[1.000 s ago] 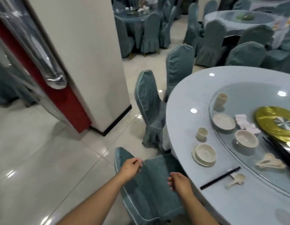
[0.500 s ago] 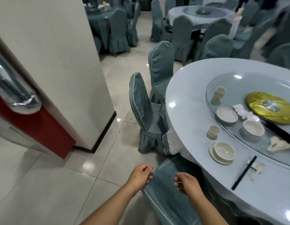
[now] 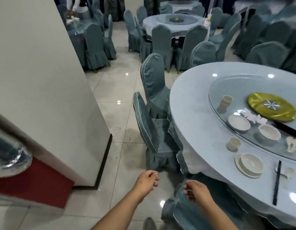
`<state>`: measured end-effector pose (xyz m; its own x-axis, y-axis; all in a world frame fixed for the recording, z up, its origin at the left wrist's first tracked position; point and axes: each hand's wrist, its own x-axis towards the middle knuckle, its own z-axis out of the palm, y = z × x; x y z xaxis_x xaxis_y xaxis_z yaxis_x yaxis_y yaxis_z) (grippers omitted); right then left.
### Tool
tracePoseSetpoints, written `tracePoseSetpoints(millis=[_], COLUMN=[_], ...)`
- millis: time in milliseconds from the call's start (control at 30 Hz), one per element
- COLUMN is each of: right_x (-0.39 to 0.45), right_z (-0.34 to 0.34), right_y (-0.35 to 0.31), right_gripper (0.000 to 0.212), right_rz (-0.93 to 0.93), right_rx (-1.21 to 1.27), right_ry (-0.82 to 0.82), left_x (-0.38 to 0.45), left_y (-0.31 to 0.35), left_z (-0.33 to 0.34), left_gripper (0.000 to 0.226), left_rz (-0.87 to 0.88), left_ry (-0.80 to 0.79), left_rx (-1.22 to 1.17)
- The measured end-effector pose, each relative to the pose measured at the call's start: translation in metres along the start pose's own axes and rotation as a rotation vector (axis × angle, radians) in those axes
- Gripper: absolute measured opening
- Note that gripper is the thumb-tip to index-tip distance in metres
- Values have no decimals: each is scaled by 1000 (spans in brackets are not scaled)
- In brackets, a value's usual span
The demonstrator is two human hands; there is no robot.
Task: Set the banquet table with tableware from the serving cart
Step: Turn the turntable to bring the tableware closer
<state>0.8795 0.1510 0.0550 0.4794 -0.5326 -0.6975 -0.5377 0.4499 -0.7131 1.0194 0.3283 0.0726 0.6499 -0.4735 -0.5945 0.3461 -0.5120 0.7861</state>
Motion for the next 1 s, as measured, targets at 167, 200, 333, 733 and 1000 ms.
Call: tracePoseSetpoints(millis=[167, 200, 333, 733, 1000], right_x=[75, 89, 124, 210, 241], right_z=[67, 79, 127, 236, 302], right_y=[-38, -48, -85, -223, -270], right_gripper=[20, 20, 17, 17, 19], right_rz=[-18, -7, 38, -37, -44], right_rx=[59, 65, 107, 156, 109], right_ry=[34, 29, 9, 93, 267], left_x=[75, 88, 132, 305, 435], left_y=[34, 42, 74, 220, 295], left_z=[-57, -68, -114, -210, -266], left_gripper=[21, 21, 21, 24, 44], left_rz=[10, -6, -56, 167, 677], left_ry=[-16, -2, 10, -130, -383], left_rx=[62, 59, 120, 331, 1154])
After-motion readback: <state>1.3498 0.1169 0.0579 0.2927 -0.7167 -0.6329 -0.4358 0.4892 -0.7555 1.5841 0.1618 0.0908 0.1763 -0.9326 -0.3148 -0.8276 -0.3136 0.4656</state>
